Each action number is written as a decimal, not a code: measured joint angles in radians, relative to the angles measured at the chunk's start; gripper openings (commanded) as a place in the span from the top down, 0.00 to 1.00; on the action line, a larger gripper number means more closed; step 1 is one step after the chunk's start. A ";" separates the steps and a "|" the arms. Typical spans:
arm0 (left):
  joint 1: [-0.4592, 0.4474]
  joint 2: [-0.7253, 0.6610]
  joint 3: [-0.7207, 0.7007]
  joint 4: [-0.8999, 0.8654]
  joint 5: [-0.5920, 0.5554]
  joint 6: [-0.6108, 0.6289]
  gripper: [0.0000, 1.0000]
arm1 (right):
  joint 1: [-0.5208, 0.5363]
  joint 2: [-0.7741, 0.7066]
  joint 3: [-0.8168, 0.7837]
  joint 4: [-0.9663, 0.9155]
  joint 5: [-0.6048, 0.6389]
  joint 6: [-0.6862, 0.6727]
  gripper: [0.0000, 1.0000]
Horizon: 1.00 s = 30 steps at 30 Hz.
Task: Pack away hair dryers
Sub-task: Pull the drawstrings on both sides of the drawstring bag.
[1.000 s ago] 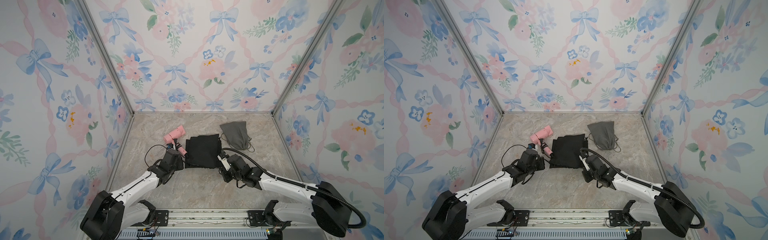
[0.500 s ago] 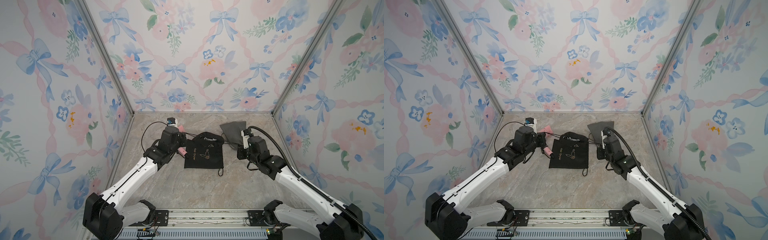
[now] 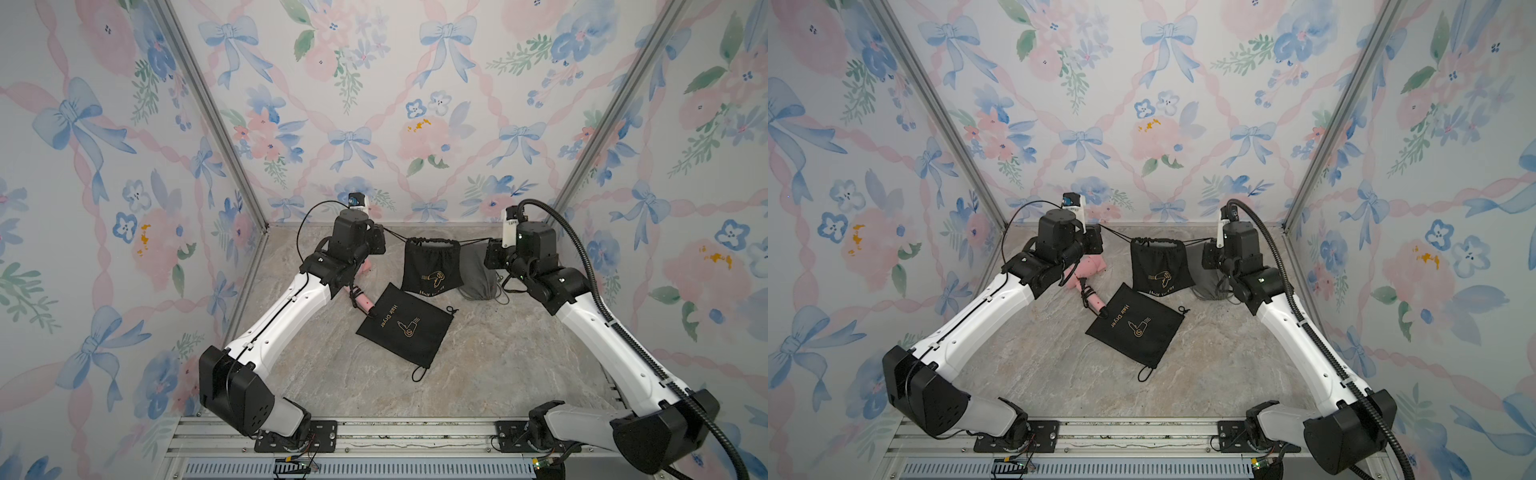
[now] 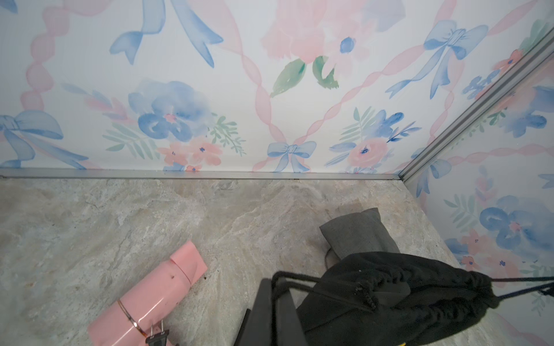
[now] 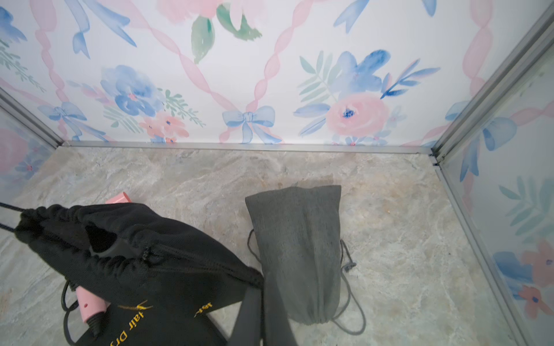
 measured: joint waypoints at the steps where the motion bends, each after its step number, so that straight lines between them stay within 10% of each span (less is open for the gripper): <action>1: 0.006 0.007 0.017 0.000 0.000 0.009 1.00 | -0.008 0.011 0.025 -0.003 0.000 -0.006 1.00; 11: 0.222 0.045 -0.009 0.008 0.092 0.030 1.00 | -0.185 0.131 0.148 -0.027 -0.064 -0.019 1.00; 30: 0.257 0.227 0.034 0.027 0.101 -0.001 1.00 | -0.194 0.491 0.478 -0.098 -0.143 -0.004 1.00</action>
